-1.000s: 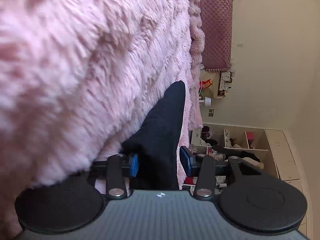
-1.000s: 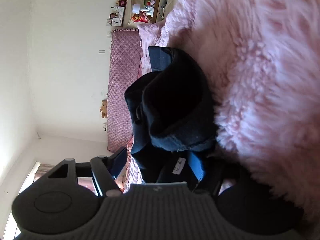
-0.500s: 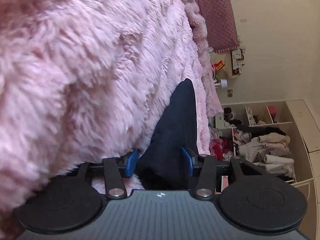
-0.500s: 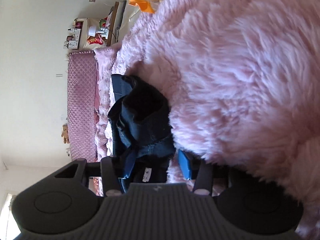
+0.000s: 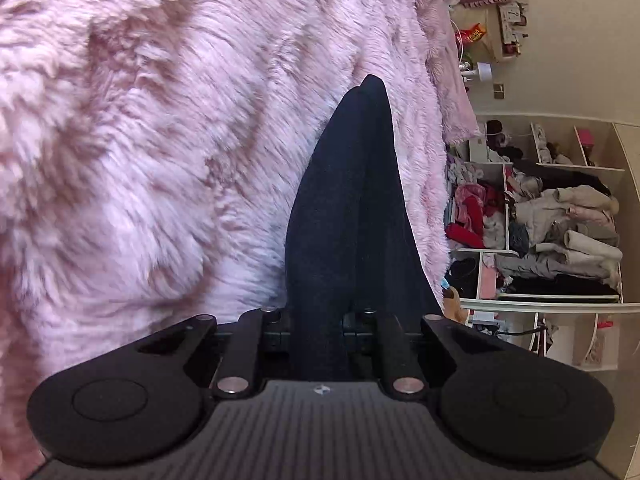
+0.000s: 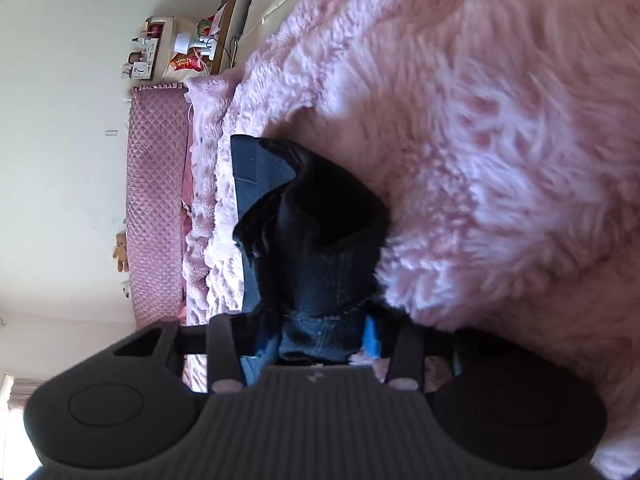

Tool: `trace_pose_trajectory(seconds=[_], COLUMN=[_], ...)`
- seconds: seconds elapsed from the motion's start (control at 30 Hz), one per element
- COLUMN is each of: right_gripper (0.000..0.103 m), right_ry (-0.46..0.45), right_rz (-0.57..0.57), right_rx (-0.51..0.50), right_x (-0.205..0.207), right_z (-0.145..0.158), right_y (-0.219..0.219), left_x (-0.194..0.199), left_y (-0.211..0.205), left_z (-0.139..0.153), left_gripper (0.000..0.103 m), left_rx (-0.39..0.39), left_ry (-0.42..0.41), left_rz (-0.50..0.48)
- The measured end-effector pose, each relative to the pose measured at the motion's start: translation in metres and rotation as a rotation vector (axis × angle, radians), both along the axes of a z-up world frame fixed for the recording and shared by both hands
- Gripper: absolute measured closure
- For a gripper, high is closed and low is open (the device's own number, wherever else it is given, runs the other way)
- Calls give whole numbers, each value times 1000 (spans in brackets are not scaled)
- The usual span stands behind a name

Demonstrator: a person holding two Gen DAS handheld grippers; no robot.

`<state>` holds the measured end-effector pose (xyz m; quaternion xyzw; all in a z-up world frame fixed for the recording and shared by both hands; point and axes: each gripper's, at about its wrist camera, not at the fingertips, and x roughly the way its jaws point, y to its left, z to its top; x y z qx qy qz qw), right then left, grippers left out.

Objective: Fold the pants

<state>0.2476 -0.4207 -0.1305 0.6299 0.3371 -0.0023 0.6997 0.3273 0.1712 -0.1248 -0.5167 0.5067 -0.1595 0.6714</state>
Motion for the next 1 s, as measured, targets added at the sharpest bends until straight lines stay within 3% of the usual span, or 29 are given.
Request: trace_pose_trajectory(seconds=[0.1,0.23,0.33,0.5,0.63,0.77,0.83,0.9,0.93,1.0], right_gripper=[85,85,84,83,76,69,53,49,49,50], right_ry=[-9,23,60,181,223,221,210,210,213,190], right_rz=[28,85,187,294,300,311,300,248,208,137], right_rx=[54,179,155,187,159,-49,-171,-379,-484,-672], right_x=[-14,-48,-85,-150,-176,-181,-185,-196,-202,-214], right_z=[4,13,27,19,14,43,63,89,101,124], right_y=[-5,-9,-7,-5,-8,-10,-12,-13,-13,-7], left_x=[-20,-59,-104,-181,-213,-220,-221,-216,-213,-206], left_y=[0,12,23,44,54,53,46,37,34,30], left_z=[24,47,57,33,0,14,30,43,45,41], left_gripper=[88,89,89,89,82,68,63,57,54,50], left_rx=[40,55,90,86,53,237,363,478,497,460], left_ry=[33,88,99,181,184,-15,-122,-190,-211,-217], left_rz=[16,7,-6,-17,6,-9,-37,-58,-70,-87])
